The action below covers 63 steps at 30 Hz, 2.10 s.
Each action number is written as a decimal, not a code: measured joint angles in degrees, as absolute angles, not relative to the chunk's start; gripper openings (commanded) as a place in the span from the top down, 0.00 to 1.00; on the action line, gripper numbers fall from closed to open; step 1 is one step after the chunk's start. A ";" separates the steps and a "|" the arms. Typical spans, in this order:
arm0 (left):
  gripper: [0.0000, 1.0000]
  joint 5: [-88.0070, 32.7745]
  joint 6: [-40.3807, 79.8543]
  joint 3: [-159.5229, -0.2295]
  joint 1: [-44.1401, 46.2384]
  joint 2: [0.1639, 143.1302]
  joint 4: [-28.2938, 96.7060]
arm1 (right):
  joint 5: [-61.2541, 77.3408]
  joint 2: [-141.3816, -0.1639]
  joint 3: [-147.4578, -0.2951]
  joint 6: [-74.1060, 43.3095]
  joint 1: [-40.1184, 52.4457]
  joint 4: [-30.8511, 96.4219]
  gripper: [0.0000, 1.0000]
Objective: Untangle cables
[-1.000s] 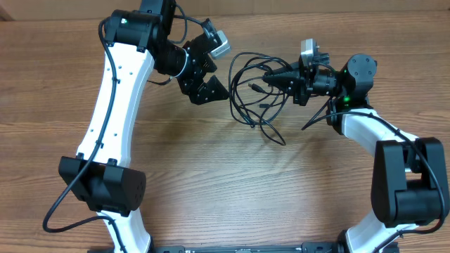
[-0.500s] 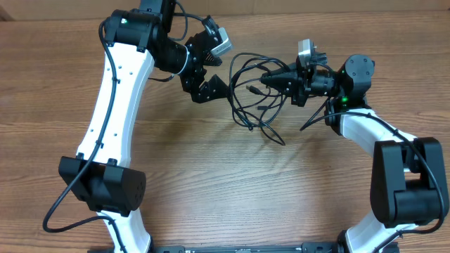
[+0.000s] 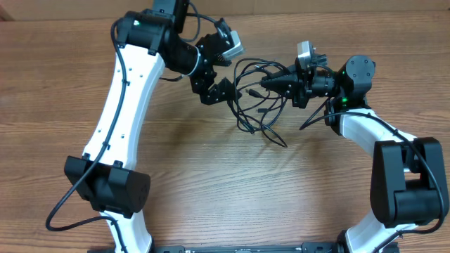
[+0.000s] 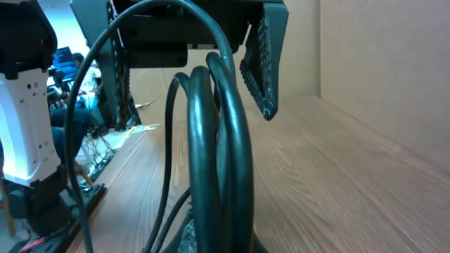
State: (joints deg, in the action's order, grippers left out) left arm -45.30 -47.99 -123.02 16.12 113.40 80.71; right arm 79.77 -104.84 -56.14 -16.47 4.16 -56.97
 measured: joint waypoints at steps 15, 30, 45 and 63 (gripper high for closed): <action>0.01 -44.51 -46.87 -123.02 19.42 113.40 77.62 | 82.06 -104.84 -56.14 -17.56 4.16 -57.45 0.96; 0.11 -44.34 -46.57 -123.02 19.49 115.39 76.71 | 82.15 -104.84 -56.14 -17.76 4.16 -58.70 0.96; 0.96 -44.29 -46.28 -123.02 19.49 115.44 75.37 | 82.13 -104.84 -56.14 -17.82 4.16 -58.72 0.96; 0.96 -44.10 -41.87 -123.02 19.38 115.42 75.18 | 80.71 -104.84 -56.14 -17.96 4.16 -53.21 0.67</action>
State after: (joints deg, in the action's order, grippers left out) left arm -44.10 -41.87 -123.02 19.38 115.42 75.18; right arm 80.71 -104.84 -56.14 -17.96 4.16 -53.21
